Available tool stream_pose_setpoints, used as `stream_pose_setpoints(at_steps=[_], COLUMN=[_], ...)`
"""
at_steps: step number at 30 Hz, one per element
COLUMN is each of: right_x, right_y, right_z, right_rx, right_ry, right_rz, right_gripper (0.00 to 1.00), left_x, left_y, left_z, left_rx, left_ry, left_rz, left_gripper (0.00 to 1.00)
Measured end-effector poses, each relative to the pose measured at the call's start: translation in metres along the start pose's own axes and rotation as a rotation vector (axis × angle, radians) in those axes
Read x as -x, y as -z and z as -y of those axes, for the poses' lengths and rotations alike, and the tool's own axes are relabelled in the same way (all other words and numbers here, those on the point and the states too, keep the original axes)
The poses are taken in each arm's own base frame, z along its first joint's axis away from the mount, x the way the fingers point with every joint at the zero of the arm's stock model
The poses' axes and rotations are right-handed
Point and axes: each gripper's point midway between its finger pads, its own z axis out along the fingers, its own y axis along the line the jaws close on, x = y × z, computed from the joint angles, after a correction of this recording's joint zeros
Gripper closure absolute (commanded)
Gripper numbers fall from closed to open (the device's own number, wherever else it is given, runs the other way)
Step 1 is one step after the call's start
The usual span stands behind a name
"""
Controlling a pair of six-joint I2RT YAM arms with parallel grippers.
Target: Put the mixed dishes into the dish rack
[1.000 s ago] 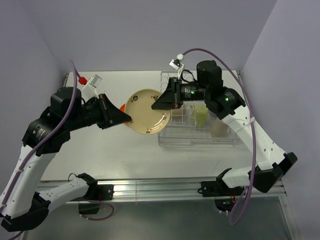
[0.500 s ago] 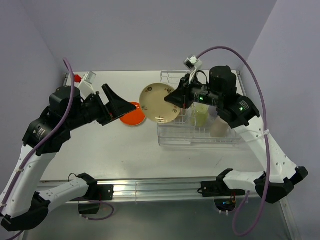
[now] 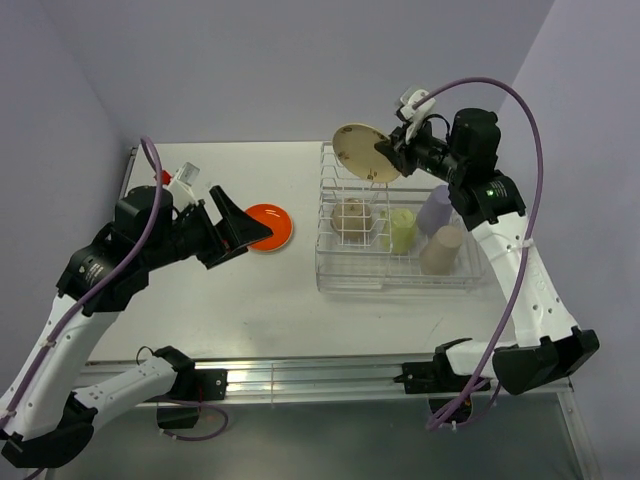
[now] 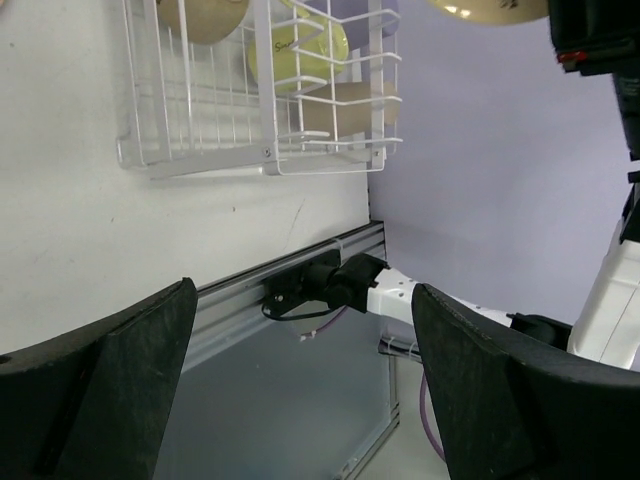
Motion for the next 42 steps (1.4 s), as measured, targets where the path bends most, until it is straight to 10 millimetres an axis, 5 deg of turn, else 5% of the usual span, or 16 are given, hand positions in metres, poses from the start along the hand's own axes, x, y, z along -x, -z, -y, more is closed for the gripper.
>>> stream_pose_setpoints(at_steps=[7, 18, 34, 42], right_x=[0.017, -0.019, -0.024, -0.043], right_y=[-0.024, -0.059, -0.061, -0.072], right_z=[0.009, 0.051, 0.041, 0.039], right_rx=[0.140, 0.266, 0.343, 0.372], right_ry=[0.229, 0.310, 0.312, 0.275], right_rz=[0.108, 0.067, 0.083, 0.051], right_gripper=[1.00, 1.00, 1.00, 1.00], left_x=[-0.006, -0.008, 0.005, 0.008], left_y=[-0.007, -0.018, -0.031, -0.031], left_z=[-0.010, -0.025, -0.046, -0.047], left_rx=[0.036, 0.115, 0.149, 0.150], left_ry=[0.006, -0.039, 0.006, 0.013], left_rz=[-0.037, -0.084, -0.087, -0.083], left_gripper=[0.06, 0.05, 0.05, 0.05])
